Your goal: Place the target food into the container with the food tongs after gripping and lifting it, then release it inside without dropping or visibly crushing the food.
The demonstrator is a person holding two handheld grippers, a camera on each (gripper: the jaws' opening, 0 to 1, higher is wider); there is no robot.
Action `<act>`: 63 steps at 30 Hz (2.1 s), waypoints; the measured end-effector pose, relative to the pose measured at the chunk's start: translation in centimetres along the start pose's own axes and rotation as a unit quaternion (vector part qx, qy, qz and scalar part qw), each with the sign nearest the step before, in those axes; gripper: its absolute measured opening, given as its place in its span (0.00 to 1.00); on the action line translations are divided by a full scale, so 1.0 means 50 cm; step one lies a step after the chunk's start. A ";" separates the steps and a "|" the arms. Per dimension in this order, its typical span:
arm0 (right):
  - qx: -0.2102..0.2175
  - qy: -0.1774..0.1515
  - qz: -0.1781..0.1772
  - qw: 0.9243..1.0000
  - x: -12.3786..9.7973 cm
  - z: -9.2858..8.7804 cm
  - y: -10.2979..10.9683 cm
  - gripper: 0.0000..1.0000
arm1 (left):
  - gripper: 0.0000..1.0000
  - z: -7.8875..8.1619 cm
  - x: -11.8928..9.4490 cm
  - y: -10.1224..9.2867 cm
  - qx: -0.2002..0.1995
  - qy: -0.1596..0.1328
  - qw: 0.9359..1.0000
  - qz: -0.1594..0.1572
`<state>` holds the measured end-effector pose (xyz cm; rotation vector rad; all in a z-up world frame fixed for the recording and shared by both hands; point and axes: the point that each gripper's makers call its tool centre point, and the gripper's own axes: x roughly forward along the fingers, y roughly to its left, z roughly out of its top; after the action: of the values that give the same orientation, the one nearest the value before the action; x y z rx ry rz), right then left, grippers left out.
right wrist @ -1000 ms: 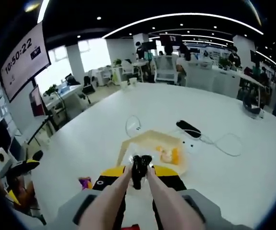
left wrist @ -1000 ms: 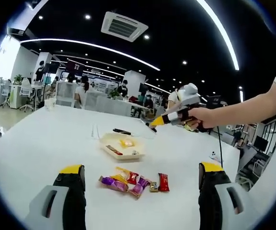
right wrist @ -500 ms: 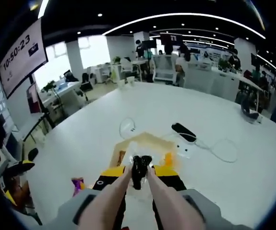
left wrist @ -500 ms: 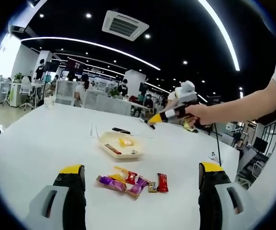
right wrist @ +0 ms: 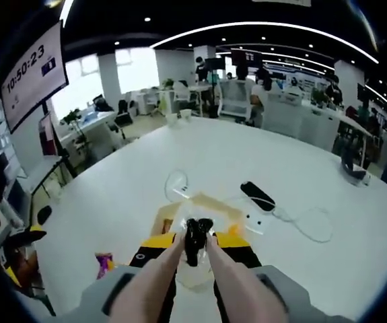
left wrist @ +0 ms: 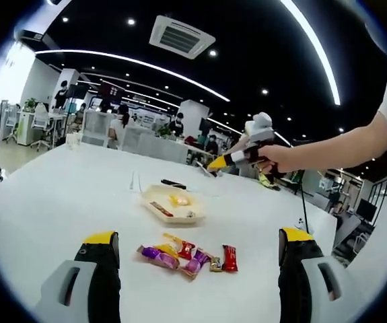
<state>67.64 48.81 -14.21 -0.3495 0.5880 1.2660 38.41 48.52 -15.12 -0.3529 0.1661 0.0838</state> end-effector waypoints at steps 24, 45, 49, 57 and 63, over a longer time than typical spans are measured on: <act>-0.019 0.044 0.041 0.998 0.117 -0.048 0.055 0.19 | 0.99 0.033 0.033 -0.011 -0.020 -0.045 0.998 -0.031; 0.020 0.036 0.039 0.998 0.102 -0.082 0.053 0.22 | 0.99 0.009 0.023 0.011 -0.028 -0.023 0.999 -0.009; 0.026 0.025 0.039 0.999 0.083 -0.079 0.065 0.23 | 0.99 0.009 0.018 0.005 -0.023 -0.022 0.999 -0.010; 0.036 0.006 0.040 0.999 0.048 -0.086 0.080 0.23 | 0.99 -0.002 0.007 -0.006 -0.022 -0.005 0.999 -0.026; 0.068 -0.030 0.033 0.997 0.008 -0.077 0.093 0.23 | 0.99 -0.014 -0.001 -0.022 -0.008 0.013 0.999 -0.050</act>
<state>62.41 48.29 -17.24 -0.1798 0.6353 1.2879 38.37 47.25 -15.41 -0.3789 0.1736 -0.0193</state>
